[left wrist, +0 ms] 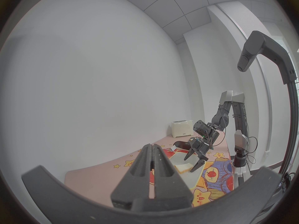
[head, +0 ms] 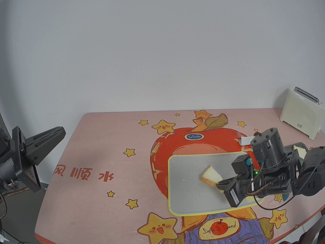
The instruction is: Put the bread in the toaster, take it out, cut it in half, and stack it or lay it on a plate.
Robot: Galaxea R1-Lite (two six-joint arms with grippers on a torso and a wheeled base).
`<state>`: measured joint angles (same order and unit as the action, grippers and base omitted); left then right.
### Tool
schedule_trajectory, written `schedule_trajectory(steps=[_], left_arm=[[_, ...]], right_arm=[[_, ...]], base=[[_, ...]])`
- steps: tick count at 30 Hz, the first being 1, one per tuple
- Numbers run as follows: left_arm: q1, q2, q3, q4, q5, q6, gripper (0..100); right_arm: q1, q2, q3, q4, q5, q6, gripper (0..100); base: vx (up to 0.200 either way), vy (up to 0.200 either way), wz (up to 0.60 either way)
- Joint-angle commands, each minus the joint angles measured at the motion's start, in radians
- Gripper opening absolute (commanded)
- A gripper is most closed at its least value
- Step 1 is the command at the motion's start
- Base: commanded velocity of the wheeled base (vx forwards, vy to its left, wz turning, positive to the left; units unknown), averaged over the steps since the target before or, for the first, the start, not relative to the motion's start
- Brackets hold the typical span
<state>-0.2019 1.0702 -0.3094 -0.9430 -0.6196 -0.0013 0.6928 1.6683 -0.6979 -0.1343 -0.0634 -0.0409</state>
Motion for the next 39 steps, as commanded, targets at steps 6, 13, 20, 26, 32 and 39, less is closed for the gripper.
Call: schedule_trajectory(steps=[6, 13, 20, 26, 32, 39], left_arm=[[-0.001, 0.001, 0.001, 0.000, 0.000, 0.000, 0], [-0.001, 0.001, -0.001, 0.000, 0.000, 0.000, 0], [-0.001, 0.001, 0.001, 0.000, 0.000, 0.000, 0], [-0.001, 0.001, 0.001, 0.000, 0.000, 0.000, 0], [-0.001, 0.001, 0.001, 0.000, 0.000, 0.000, 0], [-0.001, 0.002, 0.001, 0.000, 0.000, 0.004, 0]], right_arm=[[0.002, 0.001, 0.001, 0.002, -0.001, -0.001, 0], [0.004, -0.015, 0.001, 0.002, -0.004, -0.001, 0], [0.013, -0.055, 0.017, 0.002, -0.009, -0.001, 0], [0.013, -0.076, 0.018, 0.002, -0.012, -0.001, 0], [0.013, -0.133, 0.028, 0.002, -0.012, -0.001, 0], [0.016, -0.180, 0.044, 0.004, -0.013, -0.001, 0]], base=[[0.000, 0.000, 0.00], [0.000, 0.000, 0.00], [0.000, 0.000, 0.00], [0.000, 0.000, 0.00], [0.000, 0.000, 0.00], [0.000, 0.000, 0.00]])
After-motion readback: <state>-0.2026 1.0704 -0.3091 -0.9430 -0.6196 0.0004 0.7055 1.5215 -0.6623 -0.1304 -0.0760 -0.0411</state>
